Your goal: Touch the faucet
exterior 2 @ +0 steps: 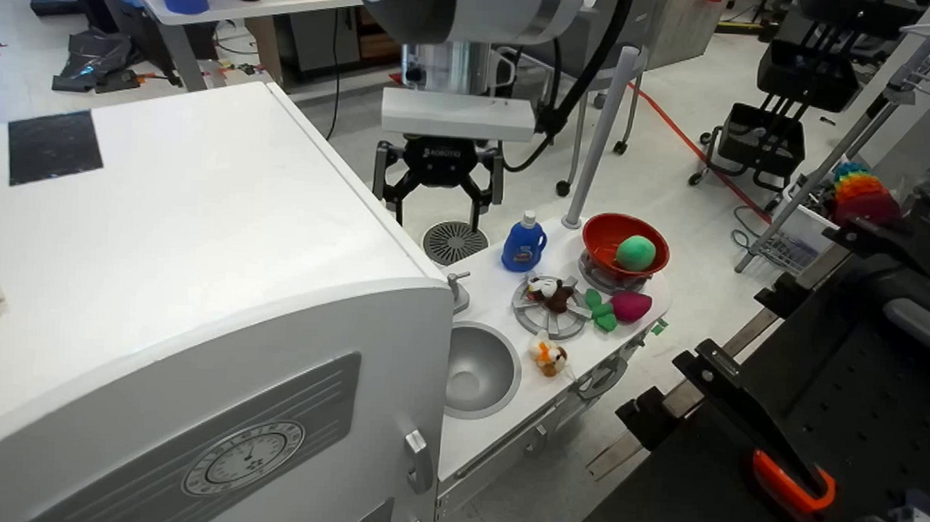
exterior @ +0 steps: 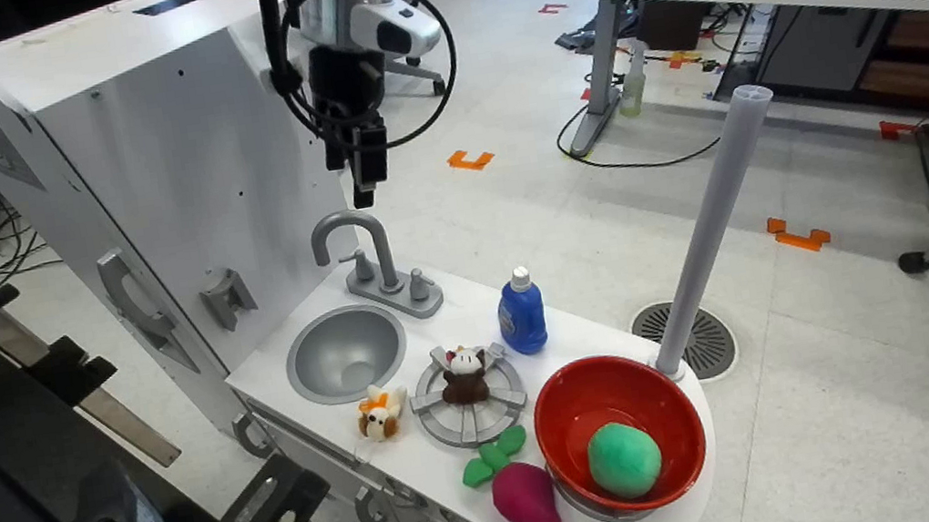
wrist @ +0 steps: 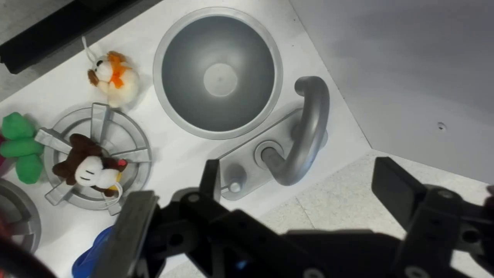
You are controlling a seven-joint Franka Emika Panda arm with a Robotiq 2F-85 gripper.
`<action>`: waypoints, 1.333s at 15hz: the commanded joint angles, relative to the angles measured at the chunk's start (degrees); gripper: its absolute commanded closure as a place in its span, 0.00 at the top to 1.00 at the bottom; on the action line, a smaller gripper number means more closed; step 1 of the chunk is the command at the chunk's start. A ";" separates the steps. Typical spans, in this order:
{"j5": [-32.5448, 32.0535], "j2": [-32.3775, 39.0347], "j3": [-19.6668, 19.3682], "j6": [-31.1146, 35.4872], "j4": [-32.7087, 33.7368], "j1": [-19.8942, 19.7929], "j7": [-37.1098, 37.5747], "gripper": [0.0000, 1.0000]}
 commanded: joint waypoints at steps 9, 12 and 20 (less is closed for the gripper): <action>-0.89 12.32 -3.02 -3.13 14.76 3.95 3.98 1.00; -0.73 14.61 -2.55 -3.33 16.64 3.67 3.35 1.00; -0.21 14.64 -2.71 -10.91 15.30 3.67 9.24 1.00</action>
